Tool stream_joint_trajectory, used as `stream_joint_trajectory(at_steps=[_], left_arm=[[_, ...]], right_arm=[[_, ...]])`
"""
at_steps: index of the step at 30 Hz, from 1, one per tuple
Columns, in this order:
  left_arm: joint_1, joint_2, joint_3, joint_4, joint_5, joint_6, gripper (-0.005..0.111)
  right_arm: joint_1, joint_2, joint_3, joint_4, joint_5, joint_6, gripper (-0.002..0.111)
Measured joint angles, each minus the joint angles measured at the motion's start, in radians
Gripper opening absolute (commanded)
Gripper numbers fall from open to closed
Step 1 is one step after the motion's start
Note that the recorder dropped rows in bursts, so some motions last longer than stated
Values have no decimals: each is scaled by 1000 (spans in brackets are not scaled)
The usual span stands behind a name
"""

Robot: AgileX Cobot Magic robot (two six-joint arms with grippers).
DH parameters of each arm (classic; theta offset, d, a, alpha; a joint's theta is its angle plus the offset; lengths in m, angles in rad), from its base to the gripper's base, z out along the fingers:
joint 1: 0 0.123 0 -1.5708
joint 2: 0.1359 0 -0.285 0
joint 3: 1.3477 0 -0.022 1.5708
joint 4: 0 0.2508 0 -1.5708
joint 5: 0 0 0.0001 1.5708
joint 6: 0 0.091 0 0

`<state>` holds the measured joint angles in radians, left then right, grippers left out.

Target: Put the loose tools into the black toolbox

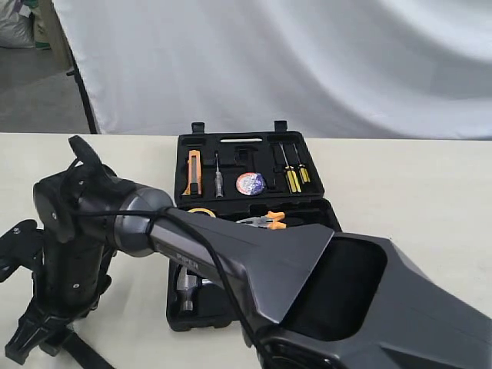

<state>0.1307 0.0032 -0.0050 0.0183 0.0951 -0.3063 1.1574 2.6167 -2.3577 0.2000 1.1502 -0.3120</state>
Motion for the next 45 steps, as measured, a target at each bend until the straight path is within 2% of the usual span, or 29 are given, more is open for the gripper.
stream_joint_trajectory(at_steps=[2,5,18,26,29,34,37,39,45], left_arm=[[0,0,0,0,0,0,1],[0,0,0,0,0,0,1],[0,0,0,0,0,0,1],[0,0,0,0,0,0,1],[0,0,0,0,0,0,1],[0,0,0,0,0,0,1],[0,0,0,0,0,0,1],[0,0,0,0,0,0,1],[0,0,0,0,0,0,1]], right_arm=[[0,2,-2,-25,-5,0,29],[0,2,-2,-33,-7,6,0],[7,2,-6,-134,14,124,1],[7,4,-8,-139,15,133,1],[7,6,-9,-141,16,148,5],[7,6,-10,-153,18,168,35],[7,7,-10,-165,22,175,49],[7,7,-10,-181,22,180,52],[7,7,-10,-189,22,186,52]])
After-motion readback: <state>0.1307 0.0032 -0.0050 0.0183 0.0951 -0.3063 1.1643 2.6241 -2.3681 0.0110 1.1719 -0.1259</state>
